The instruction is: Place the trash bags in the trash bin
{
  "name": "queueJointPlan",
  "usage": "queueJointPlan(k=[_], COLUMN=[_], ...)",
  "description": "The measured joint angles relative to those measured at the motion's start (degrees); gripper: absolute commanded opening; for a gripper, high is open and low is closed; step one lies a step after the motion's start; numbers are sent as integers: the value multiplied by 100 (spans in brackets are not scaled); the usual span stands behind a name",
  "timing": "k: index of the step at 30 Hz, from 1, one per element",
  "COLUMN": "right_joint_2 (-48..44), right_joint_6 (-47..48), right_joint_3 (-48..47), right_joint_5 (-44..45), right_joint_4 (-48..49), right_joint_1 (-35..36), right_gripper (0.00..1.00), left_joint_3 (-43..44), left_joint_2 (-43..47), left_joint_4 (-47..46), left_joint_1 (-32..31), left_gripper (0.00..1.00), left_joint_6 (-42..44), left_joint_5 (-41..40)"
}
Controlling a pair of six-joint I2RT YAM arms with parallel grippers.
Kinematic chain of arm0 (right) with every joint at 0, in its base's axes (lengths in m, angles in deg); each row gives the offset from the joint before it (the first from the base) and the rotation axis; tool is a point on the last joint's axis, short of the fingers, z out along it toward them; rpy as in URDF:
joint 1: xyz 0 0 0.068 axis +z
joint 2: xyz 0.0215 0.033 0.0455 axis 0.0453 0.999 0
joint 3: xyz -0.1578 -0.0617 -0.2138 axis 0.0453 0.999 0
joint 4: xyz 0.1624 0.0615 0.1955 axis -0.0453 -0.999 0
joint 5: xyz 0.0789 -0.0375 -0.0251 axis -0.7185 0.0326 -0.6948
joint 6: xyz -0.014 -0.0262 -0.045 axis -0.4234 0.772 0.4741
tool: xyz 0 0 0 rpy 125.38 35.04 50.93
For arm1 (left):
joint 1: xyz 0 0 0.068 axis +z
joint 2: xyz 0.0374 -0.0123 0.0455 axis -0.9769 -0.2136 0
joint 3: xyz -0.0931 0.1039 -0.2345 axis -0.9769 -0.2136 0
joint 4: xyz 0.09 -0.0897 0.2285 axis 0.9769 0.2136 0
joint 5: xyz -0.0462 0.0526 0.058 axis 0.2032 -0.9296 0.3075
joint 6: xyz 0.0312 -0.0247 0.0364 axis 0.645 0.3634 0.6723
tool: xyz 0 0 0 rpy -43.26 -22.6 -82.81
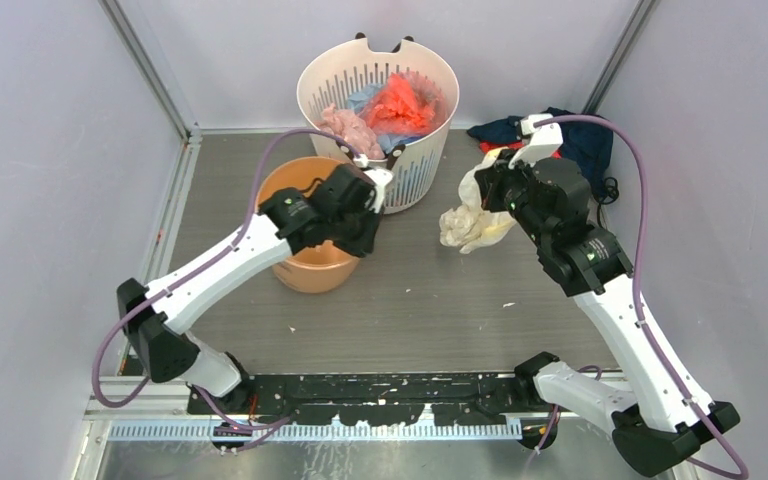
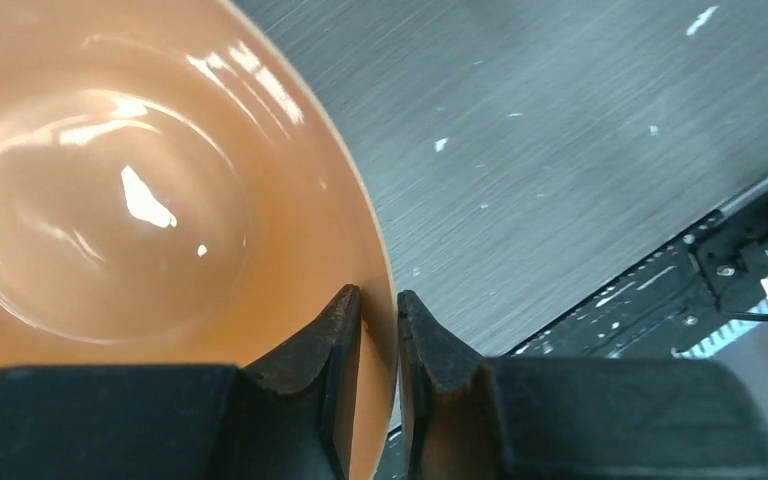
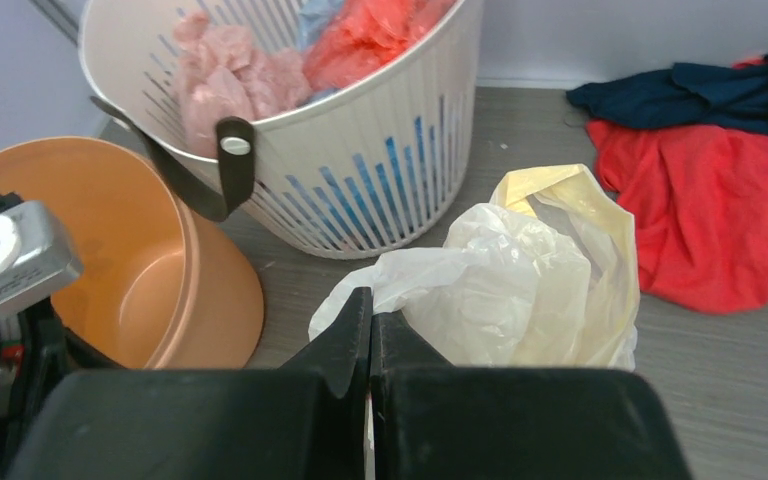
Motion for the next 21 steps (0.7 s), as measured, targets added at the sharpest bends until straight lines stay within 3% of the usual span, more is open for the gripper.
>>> queueJointPlan(k=[14, 21], right_joint_2=[-496, -531], right_joint_6=[37, -101], right_joint_3=[33, 409], right_joint_5=[1034, 1399], right_joint_4=[-719, -776], right_joint_1=[0, 0], right_gripper=[1, 1], left_joint_3=[1609, 2140], left_joint_2=[-1215, -1690], left_joint_4=[46, 72], left_joint_1=[-1075, -1362], left_gripper=[22, 38], left_joint_6=[-236, -227], left_joint_5=[-210, -227])
